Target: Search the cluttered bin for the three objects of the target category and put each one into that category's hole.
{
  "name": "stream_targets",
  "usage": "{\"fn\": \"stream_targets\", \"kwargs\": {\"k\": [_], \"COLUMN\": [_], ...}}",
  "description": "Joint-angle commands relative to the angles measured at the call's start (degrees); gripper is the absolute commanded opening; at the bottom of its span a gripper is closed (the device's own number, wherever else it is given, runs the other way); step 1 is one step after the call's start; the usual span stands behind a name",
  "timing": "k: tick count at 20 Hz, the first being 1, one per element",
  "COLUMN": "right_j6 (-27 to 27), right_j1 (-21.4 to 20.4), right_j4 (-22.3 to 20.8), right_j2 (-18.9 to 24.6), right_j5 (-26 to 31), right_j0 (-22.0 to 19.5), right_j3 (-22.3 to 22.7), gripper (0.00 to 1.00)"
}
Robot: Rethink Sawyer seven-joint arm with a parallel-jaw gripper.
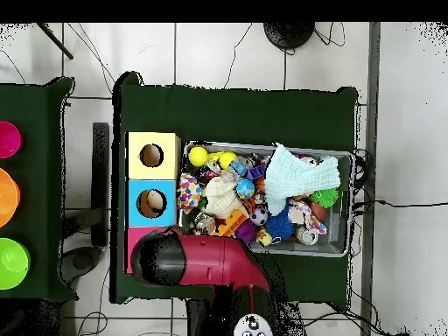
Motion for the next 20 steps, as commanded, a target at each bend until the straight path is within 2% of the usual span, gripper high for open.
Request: {"fn": "stream_targets", "kwargs": {"k": [1, 8, 20], "right_j6": [5.7, 5.9, 9.2], "right_j1": [6.6, 8.7, 15.4], "right_j4": [-2.9, -3.2, -2.1], "right_j2": [0.6, 0.8, 0.0], "right_j5": [-0.2, -2.6, -8.5], "right_j0": [-2.6, -2.8, 0.4], "right_j3": [-7.1, -8.0, -11.6], "gripper": [1.00, 1.00, 1.00]}}
